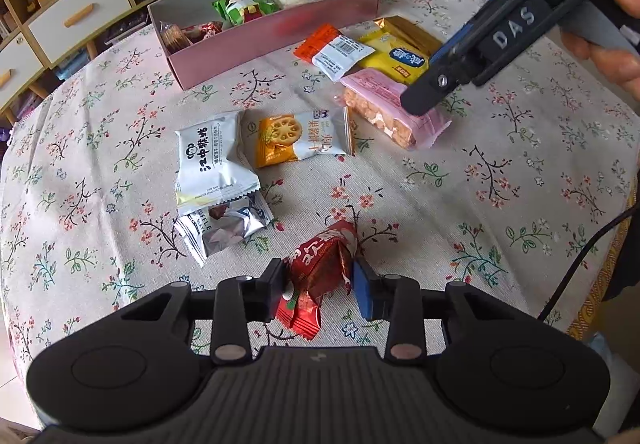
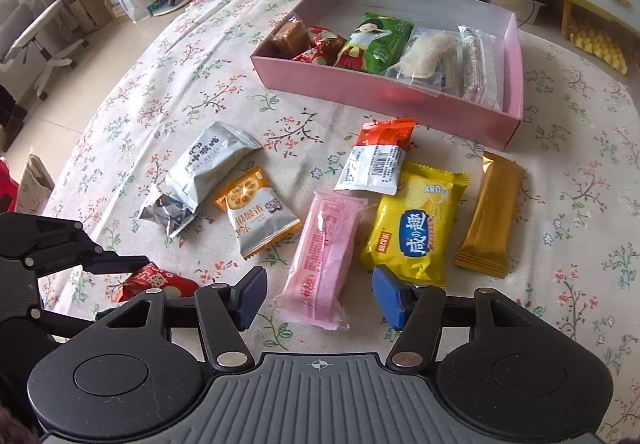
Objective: Organize snacks
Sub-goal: 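Grasp the pink snack pack with the right gripper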
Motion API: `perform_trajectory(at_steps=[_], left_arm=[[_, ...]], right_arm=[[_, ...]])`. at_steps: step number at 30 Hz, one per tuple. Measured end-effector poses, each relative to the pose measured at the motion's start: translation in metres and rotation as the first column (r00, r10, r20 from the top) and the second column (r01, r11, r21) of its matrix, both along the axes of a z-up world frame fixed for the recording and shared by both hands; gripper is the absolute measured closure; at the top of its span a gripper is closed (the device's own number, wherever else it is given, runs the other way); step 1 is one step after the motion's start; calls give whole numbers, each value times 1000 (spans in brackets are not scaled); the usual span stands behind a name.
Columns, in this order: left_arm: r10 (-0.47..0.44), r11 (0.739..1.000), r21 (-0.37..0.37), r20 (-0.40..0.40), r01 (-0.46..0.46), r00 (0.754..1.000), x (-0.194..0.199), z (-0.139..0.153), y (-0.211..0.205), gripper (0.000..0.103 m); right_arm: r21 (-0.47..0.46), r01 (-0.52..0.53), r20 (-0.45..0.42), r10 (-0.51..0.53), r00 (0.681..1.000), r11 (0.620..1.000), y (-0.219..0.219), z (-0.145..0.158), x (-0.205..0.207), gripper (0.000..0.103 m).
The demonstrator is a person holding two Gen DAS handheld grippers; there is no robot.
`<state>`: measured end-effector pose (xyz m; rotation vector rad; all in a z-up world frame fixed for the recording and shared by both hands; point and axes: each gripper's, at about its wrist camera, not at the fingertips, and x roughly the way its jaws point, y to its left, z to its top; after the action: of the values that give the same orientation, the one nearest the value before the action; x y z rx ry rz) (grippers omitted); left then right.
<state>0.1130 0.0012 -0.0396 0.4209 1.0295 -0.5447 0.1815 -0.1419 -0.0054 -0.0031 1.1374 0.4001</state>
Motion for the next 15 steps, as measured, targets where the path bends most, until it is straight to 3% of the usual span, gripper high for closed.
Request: perform_trajectory(at_steps=[5, 7, 15], left_arm=[[33, 999, -18, 6, -32, 999, 4, 3, 4, 70], [35, 999, -23, 9, -34, 999, 3, 3, 4, 70], [41, 998, -41, 15, -40, 999, 2, 6, 4, 70]], right_arm=[[-34, -31, 1, 31, 1000, 999, 14, -14, -5, 46], [-52, -36, -10, 36, 999, 998, 19, -22, -7, 54], [-54, -17, 4, 17, 1000, 998, 22, -30, -9, 54]])
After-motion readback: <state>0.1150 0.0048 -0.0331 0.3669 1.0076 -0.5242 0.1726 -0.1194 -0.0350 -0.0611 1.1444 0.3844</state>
